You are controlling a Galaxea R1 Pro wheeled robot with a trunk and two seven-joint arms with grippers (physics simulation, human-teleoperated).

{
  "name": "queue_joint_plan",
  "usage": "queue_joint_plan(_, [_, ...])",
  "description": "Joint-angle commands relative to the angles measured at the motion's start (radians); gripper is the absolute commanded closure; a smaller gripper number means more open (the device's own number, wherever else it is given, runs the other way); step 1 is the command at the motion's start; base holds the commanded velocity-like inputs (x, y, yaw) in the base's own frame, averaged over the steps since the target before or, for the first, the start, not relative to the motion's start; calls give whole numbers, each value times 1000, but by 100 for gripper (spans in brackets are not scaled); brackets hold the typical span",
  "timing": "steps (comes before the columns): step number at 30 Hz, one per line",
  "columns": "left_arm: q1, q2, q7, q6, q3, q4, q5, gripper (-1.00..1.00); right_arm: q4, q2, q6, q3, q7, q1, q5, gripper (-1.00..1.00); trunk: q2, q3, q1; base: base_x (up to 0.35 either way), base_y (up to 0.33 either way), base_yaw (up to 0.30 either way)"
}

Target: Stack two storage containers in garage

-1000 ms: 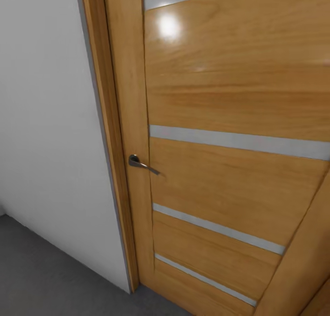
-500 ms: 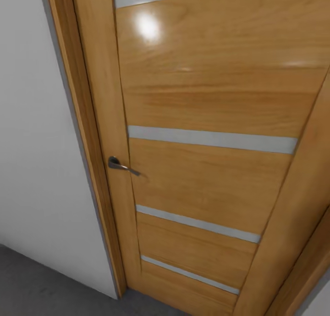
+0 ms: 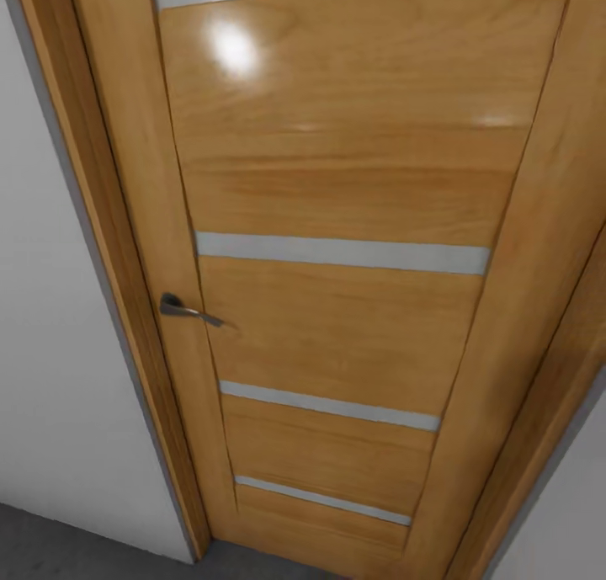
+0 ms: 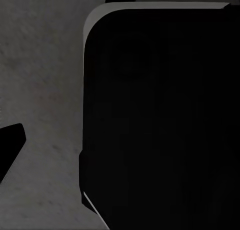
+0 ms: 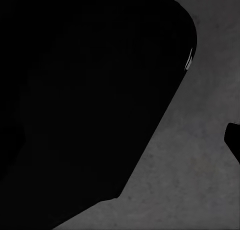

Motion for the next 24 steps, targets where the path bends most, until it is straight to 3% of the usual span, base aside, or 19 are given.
queue_joint_plan(1, [0,0,1,-3,0,0,6,-100,0,0,-3,6,0,0,-7,-100,0,-1,0,15,5,-85])
queue_joint_plan(24, [0,0,-5,-3,0,1,6,-100,0,0,-3,5,0,0,-7,-100,0,-1,0,173,144,-36])
